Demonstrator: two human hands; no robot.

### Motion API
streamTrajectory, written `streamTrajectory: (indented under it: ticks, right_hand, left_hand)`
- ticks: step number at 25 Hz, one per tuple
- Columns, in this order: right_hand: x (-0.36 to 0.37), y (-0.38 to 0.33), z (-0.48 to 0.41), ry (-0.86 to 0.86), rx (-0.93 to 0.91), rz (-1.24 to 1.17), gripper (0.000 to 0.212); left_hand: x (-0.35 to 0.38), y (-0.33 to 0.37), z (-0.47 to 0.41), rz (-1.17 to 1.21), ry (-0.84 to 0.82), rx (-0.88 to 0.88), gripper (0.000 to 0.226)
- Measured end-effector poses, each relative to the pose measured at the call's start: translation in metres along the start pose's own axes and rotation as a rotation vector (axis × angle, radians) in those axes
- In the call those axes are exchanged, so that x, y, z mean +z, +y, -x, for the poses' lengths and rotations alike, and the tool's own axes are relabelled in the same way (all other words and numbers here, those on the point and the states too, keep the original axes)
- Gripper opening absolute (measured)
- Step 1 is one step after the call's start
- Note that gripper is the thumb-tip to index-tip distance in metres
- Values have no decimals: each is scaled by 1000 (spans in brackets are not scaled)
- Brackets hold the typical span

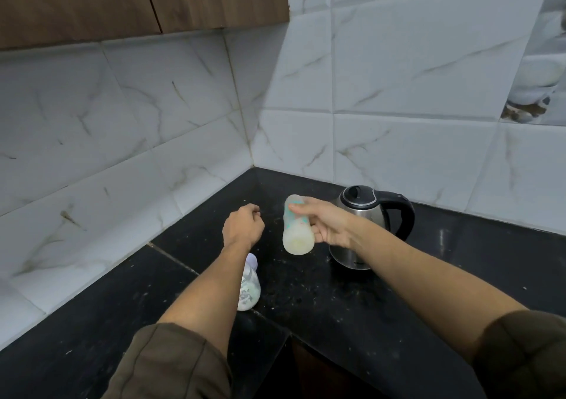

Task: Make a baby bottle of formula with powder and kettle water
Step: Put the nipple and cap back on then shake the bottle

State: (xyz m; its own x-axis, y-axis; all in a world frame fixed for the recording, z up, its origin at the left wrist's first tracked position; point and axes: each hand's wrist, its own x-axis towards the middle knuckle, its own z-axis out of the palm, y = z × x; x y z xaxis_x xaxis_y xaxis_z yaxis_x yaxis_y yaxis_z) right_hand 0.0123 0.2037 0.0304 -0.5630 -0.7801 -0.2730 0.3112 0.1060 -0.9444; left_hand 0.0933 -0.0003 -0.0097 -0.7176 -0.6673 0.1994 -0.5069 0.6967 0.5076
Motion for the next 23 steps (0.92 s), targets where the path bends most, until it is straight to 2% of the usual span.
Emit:
streamTrajectory:
  ticks: [2,5,7,9,11,14,15,17,19,22,23]
  right_hand:
    - [-2,1,-2,93,64,-104,44]
    - [0,6,-3,-42,163,30,48]
    - [1,5,-1,-83,119,51,45]
    - [-2,1,-1,39,89,-44,46]
    - [-2,0,0,73,97,-75,48]
    - [4,3,3,-76,39,72,45]
    - [5,1,2,-74,4,66,45]
    - [6,-6,-2,55,-17,-55,43]
    - [4,-10,-2,87,23,-86,41]
    - [5,-2,0,-92,46,129,42]
    - [5,-2,-1,-87,26,135,45]
  left_hand:
    - [0,-3,0,2,-5,-10,35]
    - [0,-3,1,1,-18,-9,35]
    - [1,-3,2,-12,-10,-5,34]
    - [3,-3,3,-10,-3,-3,34]
    - [4,0,3,-11,1,-2,34]
    - [4,4,-2,-11,8,-1,35]
    - [4,5,-3,-11,10,-4,35]
    - [3,6,-4,-10,12,-13,36]
    - [5,5,-5,-7,4,-9,37]
    - [7,5,-6,0,-12,-22,37]
    - [7,4,-7,-1,-11,-24,37]
